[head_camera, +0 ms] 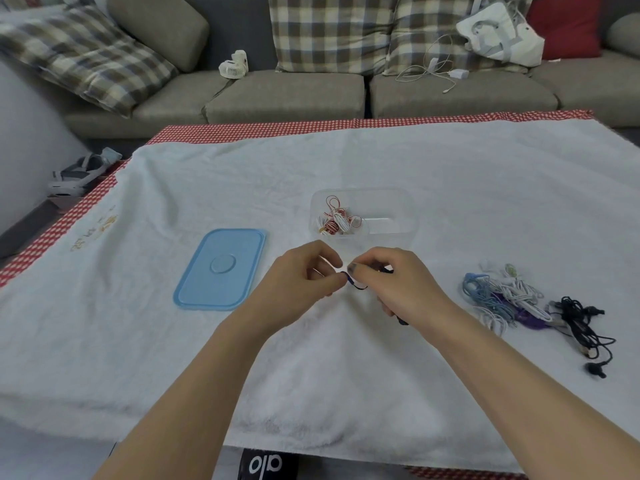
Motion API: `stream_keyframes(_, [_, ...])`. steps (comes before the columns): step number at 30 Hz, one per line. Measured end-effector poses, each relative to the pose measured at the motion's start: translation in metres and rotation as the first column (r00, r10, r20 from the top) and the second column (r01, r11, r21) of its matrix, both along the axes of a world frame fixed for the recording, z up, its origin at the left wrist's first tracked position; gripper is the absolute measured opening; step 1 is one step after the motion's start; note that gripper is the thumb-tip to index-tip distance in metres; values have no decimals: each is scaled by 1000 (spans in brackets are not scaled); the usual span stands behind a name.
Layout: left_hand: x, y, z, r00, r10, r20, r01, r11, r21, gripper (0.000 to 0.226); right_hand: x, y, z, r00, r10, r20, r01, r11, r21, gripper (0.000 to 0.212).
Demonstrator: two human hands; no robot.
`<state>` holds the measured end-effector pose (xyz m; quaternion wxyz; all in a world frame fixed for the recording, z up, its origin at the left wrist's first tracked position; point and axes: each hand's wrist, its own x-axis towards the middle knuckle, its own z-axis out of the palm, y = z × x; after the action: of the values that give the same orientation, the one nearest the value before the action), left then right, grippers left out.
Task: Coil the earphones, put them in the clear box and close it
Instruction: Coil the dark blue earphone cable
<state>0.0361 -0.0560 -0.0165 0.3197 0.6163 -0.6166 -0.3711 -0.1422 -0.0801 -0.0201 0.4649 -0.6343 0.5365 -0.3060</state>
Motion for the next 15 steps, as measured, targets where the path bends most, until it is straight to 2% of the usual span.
stream_keyframes(4, [1,1,2,1000,19,-9,-19,1000,-21,9,1,1,3,998,9,67,-16,995,96,16])
stream_keyframes(7, [4,1,3,997,31,-75,-32,999,-2,4,4,1,3,992,36,118,-50,992,115,12])
stream_keyframes(11, [7,2,8,987,44,-156,-39,999,35,15,4,0,2,985,14,174,-38,989,140,10])
stream_keyframes(13, [15,2,9,992,98,-83,-96,995,33,18,3,-1,1,982,3,189,-31,988,150,9])
stream_keyframes(15, [31,2,6,976,171,133,-170,985,-24,16,3,-1,0,984,9,176,-34,990,140,10])
